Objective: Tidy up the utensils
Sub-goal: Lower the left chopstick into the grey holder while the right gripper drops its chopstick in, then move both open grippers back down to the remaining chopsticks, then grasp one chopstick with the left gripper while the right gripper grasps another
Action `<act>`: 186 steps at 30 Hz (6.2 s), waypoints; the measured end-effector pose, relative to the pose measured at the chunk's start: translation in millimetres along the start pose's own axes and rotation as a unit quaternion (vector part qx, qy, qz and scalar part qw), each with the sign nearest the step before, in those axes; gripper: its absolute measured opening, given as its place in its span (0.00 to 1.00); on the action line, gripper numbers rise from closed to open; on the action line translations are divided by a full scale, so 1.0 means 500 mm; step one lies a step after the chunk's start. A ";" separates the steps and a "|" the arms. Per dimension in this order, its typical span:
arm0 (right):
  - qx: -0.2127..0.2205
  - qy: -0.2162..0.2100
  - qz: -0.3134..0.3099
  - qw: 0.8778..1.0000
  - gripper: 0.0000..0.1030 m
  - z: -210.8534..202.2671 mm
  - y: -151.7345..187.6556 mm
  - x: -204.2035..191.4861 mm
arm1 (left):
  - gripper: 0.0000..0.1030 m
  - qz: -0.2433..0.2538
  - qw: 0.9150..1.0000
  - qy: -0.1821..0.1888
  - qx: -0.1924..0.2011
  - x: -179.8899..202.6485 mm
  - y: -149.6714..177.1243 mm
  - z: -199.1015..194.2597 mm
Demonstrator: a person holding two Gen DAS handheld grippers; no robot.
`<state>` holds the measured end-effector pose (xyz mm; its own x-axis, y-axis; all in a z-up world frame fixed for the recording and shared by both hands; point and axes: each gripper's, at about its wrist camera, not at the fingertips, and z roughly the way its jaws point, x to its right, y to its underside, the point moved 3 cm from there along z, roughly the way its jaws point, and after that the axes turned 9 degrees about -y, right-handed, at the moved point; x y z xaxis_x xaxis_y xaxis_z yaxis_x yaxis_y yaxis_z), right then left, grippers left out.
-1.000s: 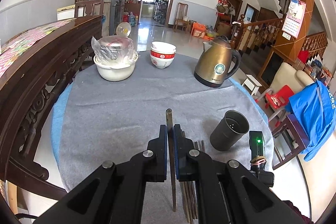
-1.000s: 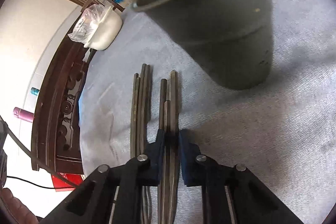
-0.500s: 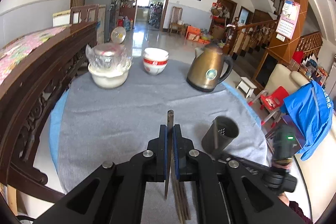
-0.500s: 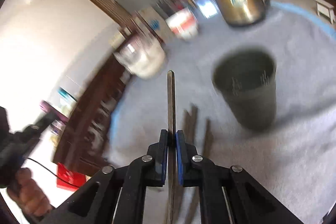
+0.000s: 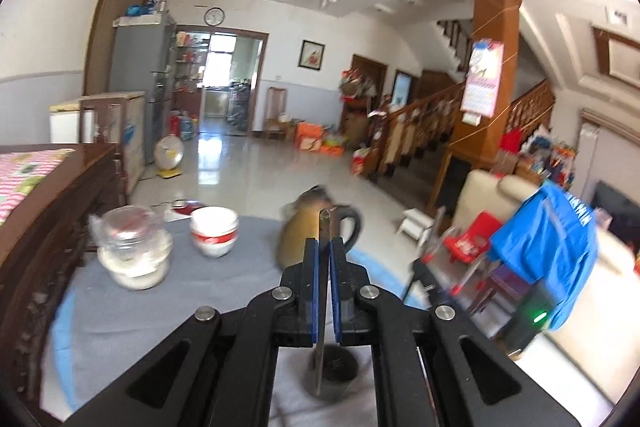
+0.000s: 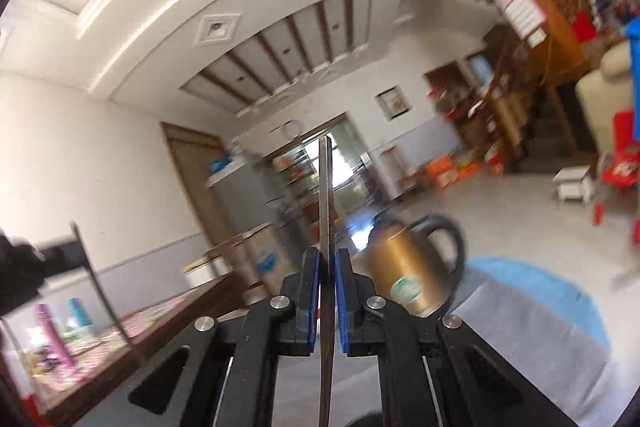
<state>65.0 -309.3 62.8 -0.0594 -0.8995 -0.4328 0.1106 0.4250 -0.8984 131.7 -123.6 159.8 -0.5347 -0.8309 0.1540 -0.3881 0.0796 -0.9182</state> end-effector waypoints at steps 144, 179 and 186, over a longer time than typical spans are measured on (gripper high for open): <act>-0.452 -0.087 0.158 0.874 0.13 -0.024 0.474 0.055 | 0.32 -0.048 0.925 -0.089 -0.366 -0.254 0.600 0.134; -0.554 0.035 0.090 0.827 0.11 0.025 0.488 0.034 | 0.35 -0.085 0.917 -0.084 -0.380 -0.355 0.571 0.050; -0.553 0.053 0.091 0.826 0.11 0.062 0.488 0.036 | 0.35 -0.126 0.904 -0.114 -0.392 -0.405 0.525 0.132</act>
<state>121.6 -224.9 -162.2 -0.2353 -0.8211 -0.5200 -0.8439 0.4380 -0.3099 187.7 28.9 -136.5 -0.2209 -0.9619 0.1609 -0.9367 0.1633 -0.3098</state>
